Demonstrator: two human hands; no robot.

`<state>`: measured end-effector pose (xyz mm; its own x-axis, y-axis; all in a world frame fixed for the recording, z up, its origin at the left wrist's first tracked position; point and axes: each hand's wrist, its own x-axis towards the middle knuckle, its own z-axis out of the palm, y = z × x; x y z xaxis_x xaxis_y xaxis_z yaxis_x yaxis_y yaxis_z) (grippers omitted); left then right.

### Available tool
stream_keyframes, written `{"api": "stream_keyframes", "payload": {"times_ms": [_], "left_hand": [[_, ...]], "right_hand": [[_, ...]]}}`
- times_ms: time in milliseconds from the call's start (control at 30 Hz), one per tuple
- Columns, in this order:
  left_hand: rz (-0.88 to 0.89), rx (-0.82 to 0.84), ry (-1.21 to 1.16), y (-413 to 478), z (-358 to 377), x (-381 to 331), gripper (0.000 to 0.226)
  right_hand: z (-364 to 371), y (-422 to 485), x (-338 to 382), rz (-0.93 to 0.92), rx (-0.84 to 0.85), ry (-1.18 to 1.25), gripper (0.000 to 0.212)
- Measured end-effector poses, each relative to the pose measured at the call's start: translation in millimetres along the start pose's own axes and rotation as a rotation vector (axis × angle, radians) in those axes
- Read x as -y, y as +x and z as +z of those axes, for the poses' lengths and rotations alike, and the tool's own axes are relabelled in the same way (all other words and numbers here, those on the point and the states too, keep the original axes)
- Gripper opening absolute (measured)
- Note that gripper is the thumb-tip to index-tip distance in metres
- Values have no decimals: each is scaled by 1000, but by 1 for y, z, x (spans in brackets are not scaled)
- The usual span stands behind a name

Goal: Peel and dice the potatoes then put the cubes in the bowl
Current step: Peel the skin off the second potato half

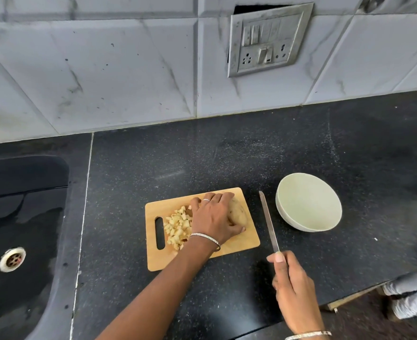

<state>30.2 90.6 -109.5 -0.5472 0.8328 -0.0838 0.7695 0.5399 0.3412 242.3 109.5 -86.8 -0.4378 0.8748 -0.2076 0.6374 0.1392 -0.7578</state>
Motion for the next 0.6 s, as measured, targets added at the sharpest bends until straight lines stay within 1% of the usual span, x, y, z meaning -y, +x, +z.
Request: {"api": "stream_keyframes", "payload": {"times_ms": [167, 267, 300, 367, 400, 467, 500, 600], "left_hand": [[3, -92, -28, -4, 0, 5, 79], [2, -103, -12, -12, -4, 16, 79], [-2, -94, -3, -15, -6, 21, 79], [-16, -69, 10, -21, -9, 30, 80], [-22, -57, 4, -24, -10, 34, 80], [-24, -24, -17, -28, -12, 38, 82], [-18, -9, -23, -30, -13, 39, 85], [-13, -27, -42, -36, -16, 34, 89]], "right_hand": [[1, 2, -3, -6, 43, -55, 43], [3, 7, -6, -51, 61, -94, 48], [4, 8, -6, -69, 76, -106, 44], [5, 10, -2, -120, 116, -128, 24], [6, 11, 0, -146, 133, -126, 23], [8, 11, 4, -187, 160, -120, 43], [11, 12, 5, -209, 172, -126, 49], [21, 14, 8, -285, 195, -148, 56]]}}
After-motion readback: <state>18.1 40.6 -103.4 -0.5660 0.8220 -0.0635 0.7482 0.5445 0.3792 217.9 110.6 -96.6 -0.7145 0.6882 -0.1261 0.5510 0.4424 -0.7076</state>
